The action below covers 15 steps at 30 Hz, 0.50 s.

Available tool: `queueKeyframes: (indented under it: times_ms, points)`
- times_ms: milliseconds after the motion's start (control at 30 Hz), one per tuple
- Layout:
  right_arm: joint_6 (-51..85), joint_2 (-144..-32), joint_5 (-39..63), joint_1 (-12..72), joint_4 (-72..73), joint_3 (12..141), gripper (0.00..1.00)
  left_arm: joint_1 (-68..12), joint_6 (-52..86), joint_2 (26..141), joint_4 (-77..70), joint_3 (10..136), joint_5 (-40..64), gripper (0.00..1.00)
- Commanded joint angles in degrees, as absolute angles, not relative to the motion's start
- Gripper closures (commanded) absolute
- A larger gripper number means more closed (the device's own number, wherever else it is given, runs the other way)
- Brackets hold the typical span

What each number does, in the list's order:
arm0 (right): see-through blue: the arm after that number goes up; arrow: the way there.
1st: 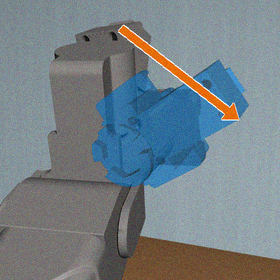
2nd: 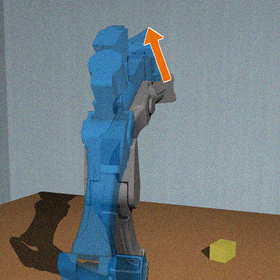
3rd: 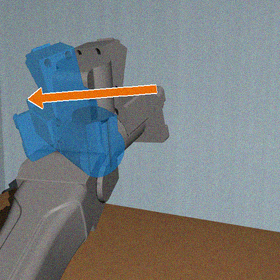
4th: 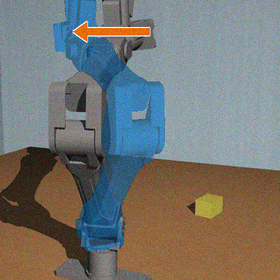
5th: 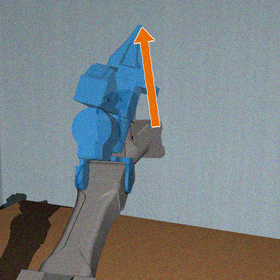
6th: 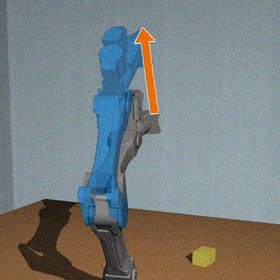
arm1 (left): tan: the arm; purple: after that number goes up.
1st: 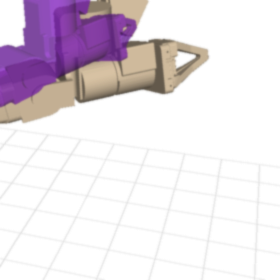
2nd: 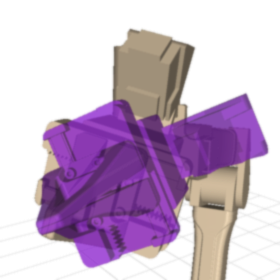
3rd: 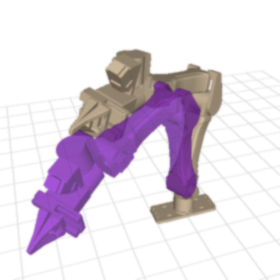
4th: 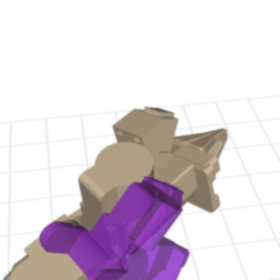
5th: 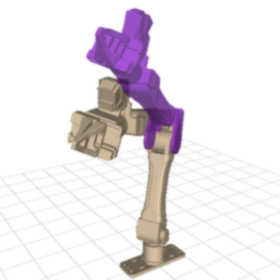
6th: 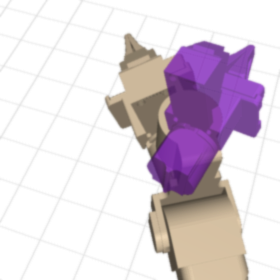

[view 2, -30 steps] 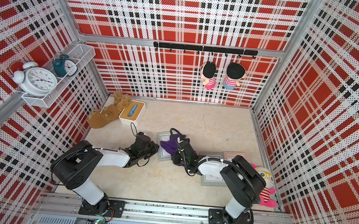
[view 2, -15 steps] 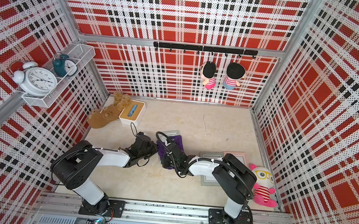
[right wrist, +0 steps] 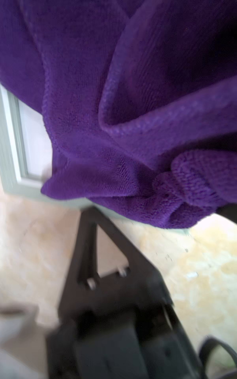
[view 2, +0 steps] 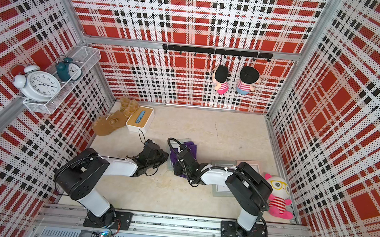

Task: Wipe the picture frame with a cloth
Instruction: Wipe the dirt from the picture frame.

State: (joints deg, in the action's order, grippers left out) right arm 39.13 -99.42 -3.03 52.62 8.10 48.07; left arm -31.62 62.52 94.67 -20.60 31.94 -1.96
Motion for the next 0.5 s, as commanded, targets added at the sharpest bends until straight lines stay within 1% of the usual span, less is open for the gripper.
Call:
queueKeyframes:
  times_ms: [0,100,200,267,300,400,467]
  points:
    - [41.3,-99.5,-1.6,50.4,4.5,43.7,1.0,-31.9,61.4,99.1,-3.0,28.0,-2.1,0.84]
    - [38.9,-95.0,-2.5,43.9,2.8,38.9,1.0,-31.8,61.1,98.8,-2.9,28.1,-2.0,0.84]
    - [35.4,-89.4,-4.4,38.6,-0.6,37.8,1.0,-31.6,60.7,98.4,-3.1,28.4,-1.8,0.84]
    - [34.6,-86.1,-4.7,36.9,-2.1,38.7,1.0,-31.3,60.1,98.4,-3.5,28.9,-0.9,0.84]
    - [35.2,-84.6,-3.1,36.2,-1.9,39.1,1.0,-31.3,59.6,98.4,-3.3,29.4,-0.9,0.84]
    - [39.1,-81.7,0.9,35.8,-0.3,39.9,1.0,-31.1,57.7,98.0,-3.2,31.4,0.2,0.83]
    - [41.4,-79.9,0.6,35.8,0.6,39.9,1.0,-31.0,56.2,97.6,-2.4,33.5,0.9,0.82]
